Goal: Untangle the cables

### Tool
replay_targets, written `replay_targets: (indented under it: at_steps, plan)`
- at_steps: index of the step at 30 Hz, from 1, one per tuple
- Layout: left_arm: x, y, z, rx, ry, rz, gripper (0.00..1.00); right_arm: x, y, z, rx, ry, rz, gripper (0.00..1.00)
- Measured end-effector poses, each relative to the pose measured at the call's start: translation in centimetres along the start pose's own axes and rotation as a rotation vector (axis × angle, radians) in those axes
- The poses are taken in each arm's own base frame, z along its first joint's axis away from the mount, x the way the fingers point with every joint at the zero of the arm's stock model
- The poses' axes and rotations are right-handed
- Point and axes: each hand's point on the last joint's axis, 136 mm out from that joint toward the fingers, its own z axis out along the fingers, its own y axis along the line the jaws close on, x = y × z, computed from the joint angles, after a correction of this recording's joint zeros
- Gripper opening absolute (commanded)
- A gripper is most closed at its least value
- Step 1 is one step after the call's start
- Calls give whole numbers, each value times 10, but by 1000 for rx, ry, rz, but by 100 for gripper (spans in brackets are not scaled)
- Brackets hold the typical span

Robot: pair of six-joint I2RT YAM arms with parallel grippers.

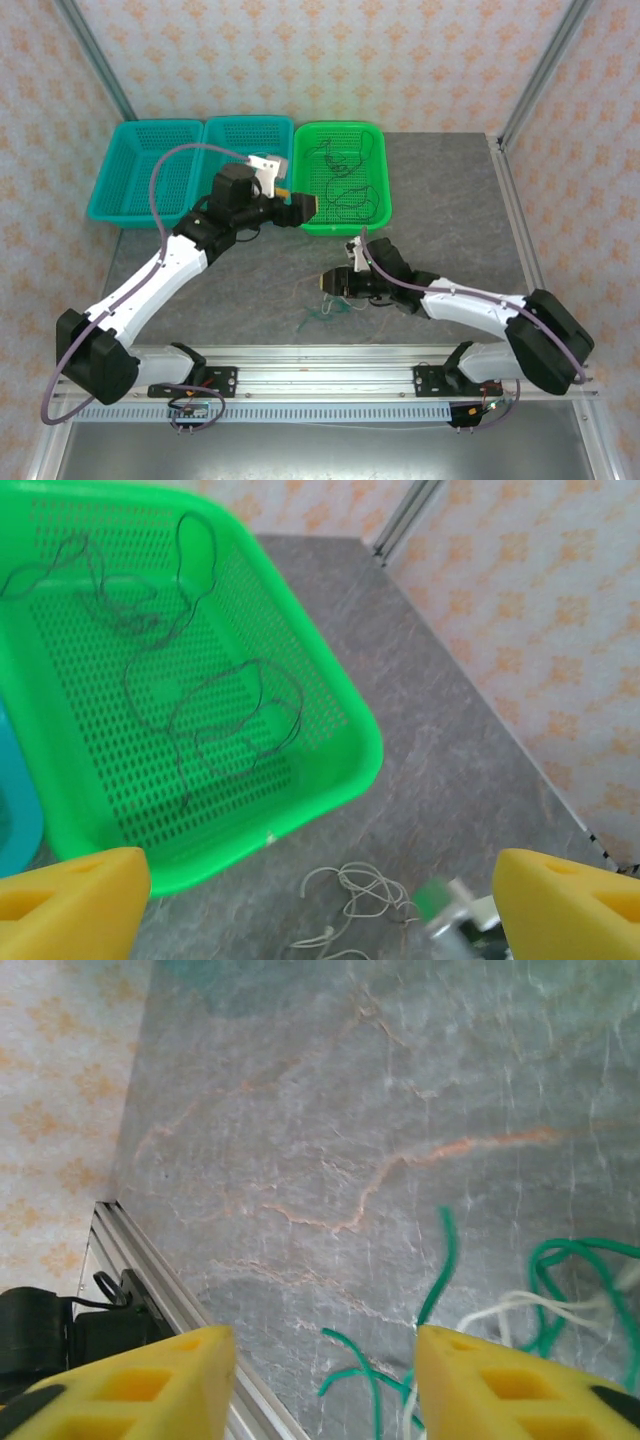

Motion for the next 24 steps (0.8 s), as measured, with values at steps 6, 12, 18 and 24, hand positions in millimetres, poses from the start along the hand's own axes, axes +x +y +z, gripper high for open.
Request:
replay_targets:
  at_steps: [6,12,18,24]
  plan:
    - [21,-9,0,7,39,-44,85,-62,26,-85,25,-413,-122,82]
    - [55,-43,20,67,136,-16,84,-88,-25,-150,274,-701,-5,78]
    - [115,-45,62,43,313,-13,82,-67,-89,-120,594,-485,80,64]
    - [142,-32,81,-10,382,-26,80,-55,-110,-71,704,-227,56,53]
